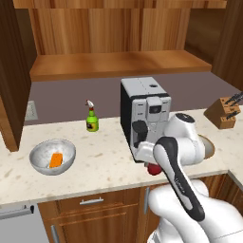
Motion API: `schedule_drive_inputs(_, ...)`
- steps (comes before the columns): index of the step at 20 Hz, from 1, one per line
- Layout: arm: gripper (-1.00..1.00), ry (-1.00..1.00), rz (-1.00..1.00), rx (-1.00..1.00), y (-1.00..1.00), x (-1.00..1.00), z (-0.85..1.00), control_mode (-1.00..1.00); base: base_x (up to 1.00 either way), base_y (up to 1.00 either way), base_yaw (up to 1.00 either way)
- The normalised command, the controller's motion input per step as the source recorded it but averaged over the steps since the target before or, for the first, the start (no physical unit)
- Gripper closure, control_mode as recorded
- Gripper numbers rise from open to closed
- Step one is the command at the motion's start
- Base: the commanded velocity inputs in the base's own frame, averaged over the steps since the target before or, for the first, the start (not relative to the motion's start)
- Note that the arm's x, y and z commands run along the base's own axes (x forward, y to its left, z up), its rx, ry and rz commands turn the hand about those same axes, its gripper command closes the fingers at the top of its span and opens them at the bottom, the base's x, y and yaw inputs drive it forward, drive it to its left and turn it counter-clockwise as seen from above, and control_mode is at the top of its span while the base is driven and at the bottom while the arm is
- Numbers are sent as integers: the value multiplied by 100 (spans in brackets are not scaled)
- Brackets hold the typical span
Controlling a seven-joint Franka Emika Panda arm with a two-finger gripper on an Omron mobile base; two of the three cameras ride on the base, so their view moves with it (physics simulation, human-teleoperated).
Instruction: Pick both bowls and place them on the counter. Then place the cheese in one bowl and place the tomato in the other bowl.
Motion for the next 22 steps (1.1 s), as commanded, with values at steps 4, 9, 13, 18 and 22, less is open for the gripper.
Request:
schedule_drive_inputs(4, 100, 0, 5, -13, -49, -18, 27, -100, 0, 0, 0)
schedule_drive_inputs(9, 100, -8, 4, -11, -53, -12, 14, -100, 0, 0, 0)
schedule_drive_inputs(13, 100, -14, 4, -8, -57, -3, 4, -100, 0, 0, 0)
schedule_drive_inputs(18, 100, -12, 3, -4, -59, 0, 1, -100, 0, 0, 0)
schedule_drive_inputs(22, 100, -6, 1, -2, -54, 5, 0, -100, 0, 0, 0)
